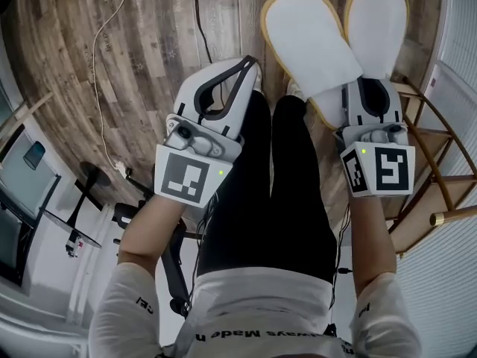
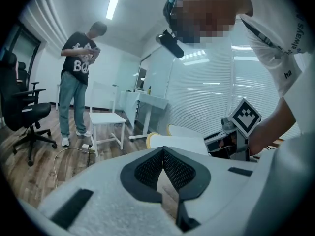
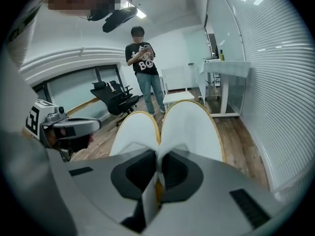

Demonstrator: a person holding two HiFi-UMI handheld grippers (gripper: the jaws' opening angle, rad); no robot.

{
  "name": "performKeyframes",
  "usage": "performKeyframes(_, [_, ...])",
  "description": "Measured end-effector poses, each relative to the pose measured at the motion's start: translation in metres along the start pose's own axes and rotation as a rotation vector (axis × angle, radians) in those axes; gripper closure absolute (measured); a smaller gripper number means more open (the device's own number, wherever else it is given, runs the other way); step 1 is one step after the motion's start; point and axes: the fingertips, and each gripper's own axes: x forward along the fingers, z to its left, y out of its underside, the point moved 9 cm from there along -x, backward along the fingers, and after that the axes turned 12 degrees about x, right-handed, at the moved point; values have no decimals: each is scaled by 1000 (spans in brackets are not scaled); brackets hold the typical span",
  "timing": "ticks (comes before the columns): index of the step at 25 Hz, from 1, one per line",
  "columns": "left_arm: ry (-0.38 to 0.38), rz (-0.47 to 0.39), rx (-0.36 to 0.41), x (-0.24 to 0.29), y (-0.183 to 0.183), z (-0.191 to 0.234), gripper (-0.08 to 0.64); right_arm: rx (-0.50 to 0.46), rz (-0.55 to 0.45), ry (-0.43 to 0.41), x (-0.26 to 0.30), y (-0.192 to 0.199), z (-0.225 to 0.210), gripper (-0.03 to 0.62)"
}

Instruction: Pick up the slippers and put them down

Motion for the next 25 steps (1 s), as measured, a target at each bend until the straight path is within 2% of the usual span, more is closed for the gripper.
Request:
performKeyframes(12, [27, -10, 36, 56, 120, -3, 549, 51, 14, -1, 84, 102, -59, 569])
performKeyframes(18, [55, -14, 85, 87, 187, 3, 549, 32, 15, -32, 140, 151, -87, 569])
performKeyframes(25, [43, -4, 82, 132, 274, 16, 549, 8, 35, -41, 205, 212, -126, 569])
